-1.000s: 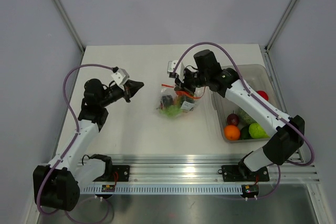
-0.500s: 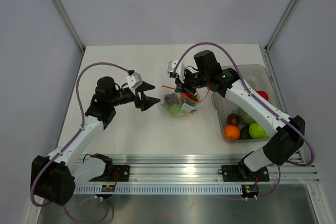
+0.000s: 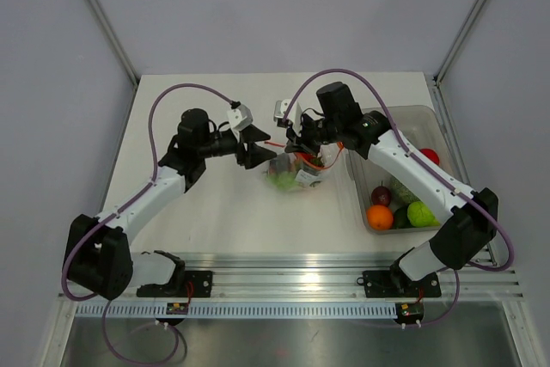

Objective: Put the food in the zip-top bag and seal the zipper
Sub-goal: Zip the zipper food storage bag at the center of the board.

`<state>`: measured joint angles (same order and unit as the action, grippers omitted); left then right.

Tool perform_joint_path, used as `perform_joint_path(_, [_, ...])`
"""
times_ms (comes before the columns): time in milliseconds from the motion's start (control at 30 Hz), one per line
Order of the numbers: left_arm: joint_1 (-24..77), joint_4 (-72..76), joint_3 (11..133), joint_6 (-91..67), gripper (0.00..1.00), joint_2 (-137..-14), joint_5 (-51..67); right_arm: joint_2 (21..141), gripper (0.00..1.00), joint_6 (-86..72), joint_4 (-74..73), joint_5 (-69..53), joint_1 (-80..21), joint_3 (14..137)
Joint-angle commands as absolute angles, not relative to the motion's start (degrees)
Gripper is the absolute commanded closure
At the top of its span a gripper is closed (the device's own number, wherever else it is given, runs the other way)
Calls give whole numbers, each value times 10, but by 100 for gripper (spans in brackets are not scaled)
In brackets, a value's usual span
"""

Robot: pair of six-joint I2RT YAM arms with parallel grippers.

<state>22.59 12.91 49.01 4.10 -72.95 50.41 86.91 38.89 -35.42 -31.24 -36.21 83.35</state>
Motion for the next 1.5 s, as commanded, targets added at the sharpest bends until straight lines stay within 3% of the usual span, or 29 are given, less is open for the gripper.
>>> perform_joint_path(0, [245,152,533,44,41,-744,526,867,100,384,-344,-340,-361,867])
perform_joint_path(67, [250,139,539,54,50,-754,551,871,100,382,-351,-342,-361,873])
perform_joint_path(133, [255,138,539,56,69,-754,568,874,100,384,-353,-340,-361,876])
perform_joint_path(167, [256,135,538,61,97,-752,579,874,100,385,-353,-339,-362,877])
perform_joint_path(233, [257,133,532,62,100,-750,578,875,89,383,-355,-336,-360,880])
perform_joint_path(267, [257,128,529,69,100,-744,577,875,69,381,-357,-335,-361,882])
perform_joint_path(333, [257,130,521,73,100,-738,568,875,54,381,-357,-331,-361,886])
perform_joint_path(500, [257,137,508,76,100,-722,562,881,44,382,-355,-328,-361,890])
perform_joint_path(600, [257,137,508,76,100,-720,558,896,43,389,-380,-333,-361,908])
perform_joint_path(933, [256,134,511,75,100,-716,552,904,59,395,-407,-342,-361,914])
perform_joint_path(1167, [254,136,507,74,100,-706,538,896,99,398,-403,-333,-361,906])
perform_joint_path(1333, [209,249,461,4,100,-679,534,871,100,389,-384,-303,-361,889])
perform_joint_path(1467, [189,215,460,16,100,-665,478,856,100,387,-372,-298,-360,872])
